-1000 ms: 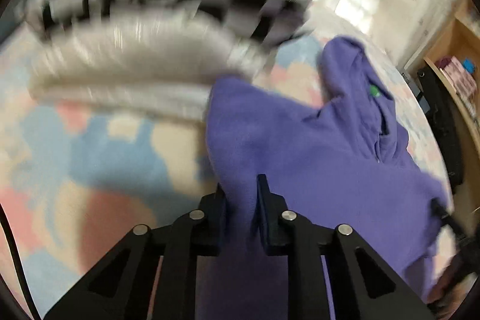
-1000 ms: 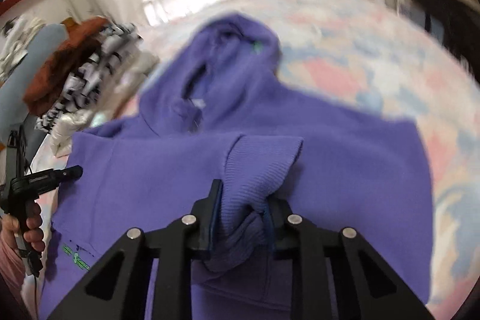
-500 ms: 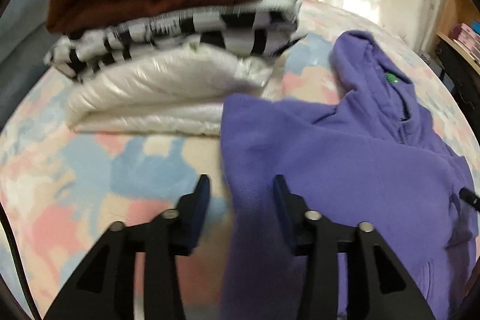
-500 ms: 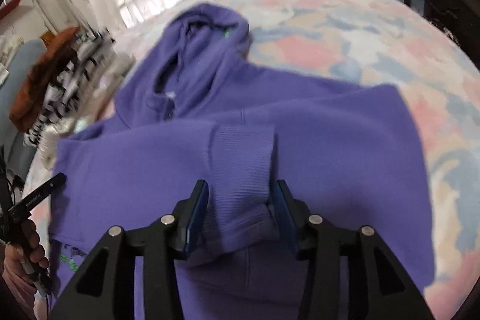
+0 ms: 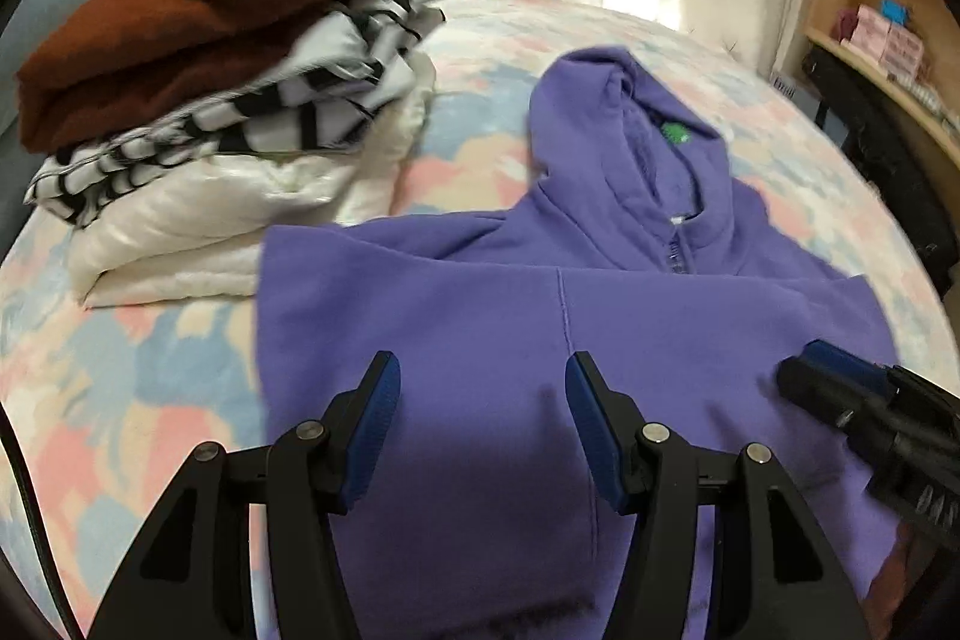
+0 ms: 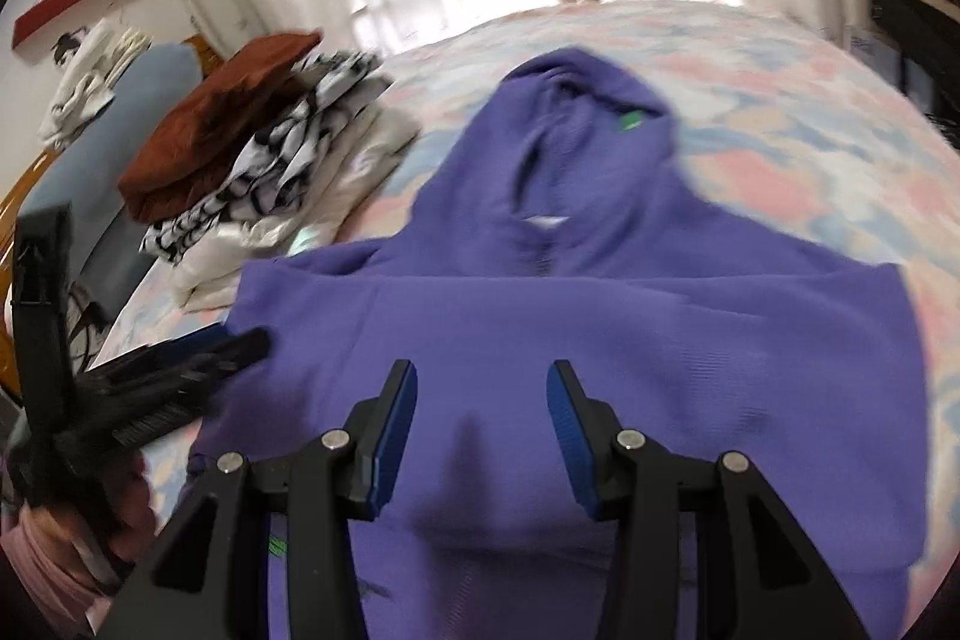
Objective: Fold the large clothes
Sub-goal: 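Press and smooth the hoodie side edge with the left tool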
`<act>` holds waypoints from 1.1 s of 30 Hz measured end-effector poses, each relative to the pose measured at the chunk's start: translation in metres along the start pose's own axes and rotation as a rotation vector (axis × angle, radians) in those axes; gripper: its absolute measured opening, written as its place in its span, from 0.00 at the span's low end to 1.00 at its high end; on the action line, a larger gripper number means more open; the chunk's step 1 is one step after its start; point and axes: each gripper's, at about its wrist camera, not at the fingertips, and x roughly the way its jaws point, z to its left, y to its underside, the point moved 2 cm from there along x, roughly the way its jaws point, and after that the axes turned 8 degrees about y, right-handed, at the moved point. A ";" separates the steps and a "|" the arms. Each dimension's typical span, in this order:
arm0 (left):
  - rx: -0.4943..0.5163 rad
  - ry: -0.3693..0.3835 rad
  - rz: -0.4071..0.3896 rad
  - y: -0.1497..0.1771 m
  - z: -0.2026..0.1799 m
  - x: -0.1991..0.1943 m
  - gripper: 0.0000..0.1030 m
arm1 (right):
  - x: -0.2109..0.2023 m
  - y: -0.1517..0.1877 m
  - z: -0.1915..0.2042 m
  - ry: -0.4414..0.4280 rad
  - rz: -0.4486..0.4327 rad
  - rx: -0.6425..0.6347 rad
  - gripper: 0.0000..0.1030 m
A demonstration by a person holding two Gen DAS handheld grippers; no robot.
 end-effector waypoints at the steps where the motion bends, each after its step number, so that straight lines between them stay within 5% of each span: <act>1: -0.003 -0.020 0.004 -0.001 0.000 0.010 0.54 | 0.008 0.000 0.003 0.005 0.012 -0.004 0.44; 6: -0.061 -0.151 0.015 -0.013 0.034 0.052 0.52 | 0.053 -0.007 -0.013 0.099 0.059 0.004 0.40; 8: -0.076 -0.139 0.003 -0.017 0.051 0.057 0.42 | 0.055 -0.012 -0.031 0.142 0.041 0.021 0.33; 13: -0.053 -0.120 -0.005 -0.017 0.055 0.056 0.40 | 0.045 -0.017 -0.088 0.133 0.021 0.124 0.11; 19: -0.029 -0.102 0.023 -0.007 0.042 0.029 0.51 | 0.015 -0.006 -0.086 0.091 0.053 0.142 0.18; 27: -0.022 0.001 0.075 0.037 0.010 -0.012 0.57 | -0.009 0.028 -0.026 -0.025 0.104 0.043 0.25; 30: -0.012 -0.061 0.113 0.059 0.017 -0.009 0.57 | -0.001 0.044 -0.027 0.016 0.139 0.034 0.25; 33: -0.006 -0.038 0.085 0.068 0.024 -0.017 0.57 | -0.008 0.053 -0.051 0.034 0.130 0.093 0.24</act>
